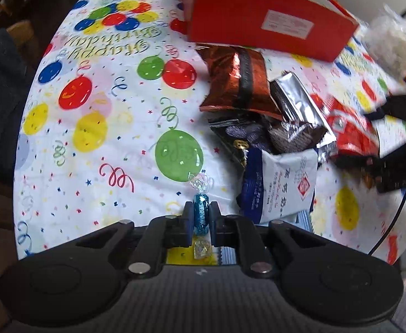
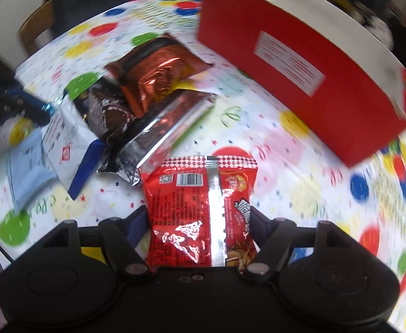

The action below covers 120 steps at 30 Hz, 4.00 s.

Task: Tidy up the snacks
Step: 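Carry the blue candy and red chip bag over the red box, then open both grippers to drop the candy and chip bag into the box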

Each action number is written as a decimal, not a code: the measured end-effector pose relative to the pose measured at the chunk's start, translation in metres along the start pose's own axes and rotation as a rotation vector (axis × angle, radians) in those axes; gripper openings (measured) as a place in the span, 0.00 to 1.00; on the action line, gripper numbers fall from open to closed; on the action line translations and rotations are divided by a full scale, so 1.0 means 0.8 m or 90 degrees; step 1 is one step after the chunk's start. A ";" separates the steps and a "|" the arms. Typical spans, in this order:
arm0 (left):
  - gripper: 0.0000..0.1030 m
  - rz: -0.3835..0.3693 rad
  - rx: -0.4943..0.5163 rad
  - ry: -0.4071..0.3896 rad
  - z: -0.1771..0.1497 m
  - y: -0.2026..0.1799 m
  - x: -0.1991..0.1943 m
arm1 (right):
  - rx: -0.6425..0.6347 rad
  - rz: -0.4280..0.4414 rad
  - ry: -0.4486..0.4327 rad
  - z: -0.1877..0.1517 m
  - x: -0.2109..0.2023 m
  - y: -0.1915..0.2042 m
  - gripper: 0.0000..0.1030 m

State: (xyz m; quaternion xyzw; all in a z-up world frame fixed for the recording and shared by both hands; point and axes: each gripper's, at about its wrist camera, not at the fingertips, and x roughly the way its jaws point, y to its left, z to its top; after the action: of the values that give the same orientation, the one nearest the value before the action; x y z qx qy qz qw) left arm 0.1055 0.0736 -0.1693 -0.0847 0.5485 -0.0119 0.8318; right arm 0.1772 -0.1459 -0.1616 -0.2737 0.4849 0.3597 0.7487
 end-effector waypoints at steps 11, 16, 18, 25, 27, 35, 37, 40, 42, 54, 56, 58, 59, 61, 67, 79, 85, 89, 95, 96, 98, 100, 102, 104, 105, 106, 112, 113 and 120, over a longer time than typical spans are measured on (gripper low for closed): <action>0.11 -0.023 -0.093 -0.001 -0.002 0.027 -0.012 | 0.195 -0.060 -0.043 -0.030 -0.041 -0.001 0.71; 0.11 -0.030 -0.112 -0.028 0.003 0.033 -0.036 | 0.237 -0.069 -0.073 -0.029 -0.066 -0.006 0.71; 0.11 -0.032 -0.119 -0.042 0.009 0.033 -0.047 | 0.250 -0.064 -0.086 -0.024 -0.074 -0.009 0.71; 0.11 -0.037 -0.129 -0.073 0.040 0.023 -0.081 | 0.263 -0.068 -0.122 0.002 -0.101 -0.021 0.71; 0.11 -0.035 -0.126 -0.080 0.052 0.018 -0.089 | 0.265 -0.069 -0.130 0.010 -0.108 -0.028 0.71; 0.11 -0.041 -0.096 -0.128 0.126 -0.009 -0.109 | 0.284 -0.074 -0.172 0.048 -0.127 -0.074 0.71; 0.11 -0.038 -0.087 -0.141 0.147 -0.019 -0.111 | 0.282 -0.080 -0.184 0.058 -0.130 -0.087 0.71; 0.11 -0.034 -0.078 -0.151 0.178 -0.031 -0.109 | 0.272 -0.091 -0.199 0.076 -0.133 -0.105 0.71; 0.11 -0.028 -0.070 -0.154 0.199 -0.039 -0.105 | 0.268 -0.096 -0.205 0.087 -0.132 -0.119 0.71; 0.11 0.016 -0.050 -0.135 0.319 -0.074 -0.061 | 0.305 -0.109 -0.192 0.146 -0.094 -0.222 0.71; 0.11 0.026 -0.045 -0.128 0.337 -0.080 -0.052 | 0.294 -0.112 -0.189 0.155 -0.088 -0.233 0.71; 0.11 0.036 -0.043 -0.117 0.355 -0.085 -0.041 | 0.282 -0.117 -0.184 0.164 -0.081 -0.241 0.71; 0.11 0.042 -0.045 -0.112 0.363 -0.087 -0.035 | 0.277 -0.121 -0.182 0.169 -0.076 -0.245 0.71; 0.11 0.047 -0.052 -0.106 0.378 -0.089 -0.024 | 0.274 -0.125 -0.175 0.179 -0.066 -0.255 0.71; 0.11 0.057 -0.042 -0.074 0.408 -0.101 0.014 | 0.250 -0.108 -0.133 0.196 -0.027 -0.268 0.71; 0.11 0.090 -0.025 -0.004 0.434 -0.106 0.076 | 0.162 -0.075 -0.054 0.230 0.042 -0.247 0.71; 0.11 0.099 -0.035 0.010 0.429 -0.095 0.085 | 0.126 -0.062 -0.016 0.235 0.078 -0.235 0.71; 0.11 0.094 -0.042 0.014 0.425 -0.088 0.084 | 0.135 -0.055 0.011 0.234 0.094 -0.235 0.71; 0.11 0.088 -0.047 0.007 0.418 -0.083 0.078 | 0.162 -0.036 0.007 0.231 0.091 -0.241 0.71; 0.11 0.088 -0.047 0.005 0.416 -0.083 0.076 | 0.165 -0.030 0.004 0.229 0.086 -0.239 0.71; 0.11 0.083 -0.045 -0.002 0.412 -0.083 0.070 | 0.163 -0.028 -0.014 0.228 0.075 -0.237 0.71; 0.11 0.077 -0.042 -0.011 0.408 -0.084 0.064 | 0.164 -0.027 -0.029 0.227 0.061 -0.238 0.72; 0.11 0.075 -0.037 -0.021 0.403 -0.085 0.056 | 0.167 -0.026 -0.042 0.226 0.048 -0.236 0.73; 0.11 0.067 -0.037 -0.030 0.399 -0.085 0.049 | 0.178 -0.028 -0.056 0.223 0.035 -0.238 0.75; 0.11 0.062 -0.038 -0.034 0.396 -0.085 0.045 | 0.185 -0.025 -0.061 0.222 0.028 -0.239 0.75; 0.11 0.060 -0.037 -0.039 0.394 -0.086 0.040 | 0.191 -0.021 -0.067 0.219 0.022 -0.239 0.75; 0.11 0.040 -0.028 -0.063 0.374 -0.088 0.015 | 0.216 -0.016 -0.100 0.209 -0.016 -0.227 0.75; 0.11 0.037 -0.024 -0.067 0.370 -0.089 0.010 | 0.219 -0.016 -0.106 0.207 -0.022 -0.225 0.75; 0.11 0.021 -0.006 -0.094 0.339 -0.092 -0.027 | 0.247 -0.011 -0.139 0.188 -0.064 -0.204 0.77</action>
State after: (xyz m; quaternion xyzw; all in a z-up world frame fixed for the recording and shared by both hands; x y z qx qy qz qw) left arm 0.3500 0.0378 -0.0343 -0.0802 0.4872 0.0107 0.8695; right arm 0.3737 -0.1422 -0.0477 -0.0882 0.4585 0.2811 0.8385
